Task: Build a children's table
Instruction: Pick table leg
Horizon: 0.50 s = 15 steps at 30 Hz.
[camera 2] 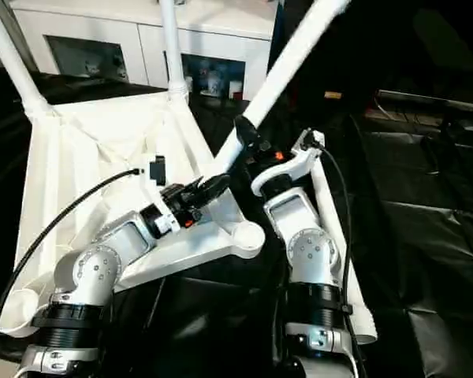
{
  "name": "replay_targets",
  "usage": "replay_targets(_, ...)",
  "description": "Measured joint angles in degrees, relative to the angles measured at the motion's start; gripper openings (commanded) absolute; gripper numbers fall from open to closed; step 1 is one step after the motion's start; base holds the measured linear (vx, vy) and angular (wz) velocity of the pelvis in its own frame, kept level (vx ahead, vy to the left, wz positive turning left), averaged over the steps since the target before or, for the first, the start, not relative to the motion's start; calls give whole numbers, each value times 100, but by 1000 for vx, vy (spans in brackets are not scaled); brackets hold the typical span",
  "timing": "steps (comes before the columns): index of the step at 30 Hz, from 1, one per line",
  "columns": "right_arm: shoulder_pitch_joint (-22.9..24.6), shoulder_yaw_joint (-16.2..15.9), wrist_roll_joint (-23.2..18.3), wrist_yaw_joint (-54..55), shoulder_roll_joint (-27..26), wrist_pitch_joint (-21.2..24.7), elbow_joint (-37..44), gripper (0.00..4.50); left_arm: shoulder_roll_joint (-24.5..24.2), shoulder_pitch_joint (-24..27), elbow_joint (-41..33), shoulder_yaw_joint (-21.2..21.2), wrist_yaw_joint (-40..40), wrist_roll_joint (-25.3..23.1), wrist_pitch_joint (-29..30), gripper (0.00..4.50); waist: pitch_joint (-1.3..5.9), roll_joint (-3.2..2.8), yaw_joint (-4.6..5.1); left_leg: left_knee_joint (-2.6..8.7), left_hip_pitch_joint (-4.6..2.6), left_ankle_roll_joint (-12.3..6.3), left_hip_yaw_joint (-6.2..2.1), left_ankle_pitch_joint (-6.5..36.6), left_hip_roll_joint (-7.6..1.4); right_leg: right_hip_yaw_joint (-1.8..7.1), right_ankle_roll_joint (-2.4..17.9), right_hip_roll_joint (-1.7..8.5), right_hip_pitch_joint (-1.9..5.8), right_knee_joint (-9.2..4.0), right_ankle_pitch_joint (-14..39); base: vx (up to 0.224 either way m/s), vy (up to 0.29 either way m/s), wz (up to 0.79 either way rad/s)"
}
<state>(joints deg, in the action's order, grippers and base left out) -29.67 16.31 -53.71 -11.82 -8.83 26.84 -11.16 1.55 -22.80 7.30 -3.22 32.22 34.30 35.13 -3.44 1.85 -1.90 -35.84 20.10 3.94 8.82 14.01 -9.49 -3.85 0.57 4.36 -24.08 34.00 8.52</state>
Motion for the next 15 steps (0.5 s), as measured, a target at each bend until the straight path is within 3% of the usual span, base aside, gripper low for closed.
replay_targets(8, -86, -3, -44, -29, 14, 1, -119, 135, 82, 46, 0, -38, 41, 161, 2, 141, -9, 38, -2, 4, -1, 0, 5, -1, -3, 0, 1, 1, -2, 3, 2, 0, 0, 0)
replay_targets(9, -111, -4, -46, -64, 18, 10, -141, 190, 76, 46, 0, -55, 72, 170, 1, 140, -12, 45, 1, 4, -1, 1, 5, -1, -4, 0, 0, 1, -3, 3, 2, 0, 0, 0)
replay_targets(15, -138, -128, -75, -225, 23, 76, -149, 246, -4, 39, -24, -204, 130, 261, -82, 136, -6, 66, -3, 5, -1, 2, 6, -1, -5, 0, 3, 1, -3, 2, 1, 0, 0, 0)
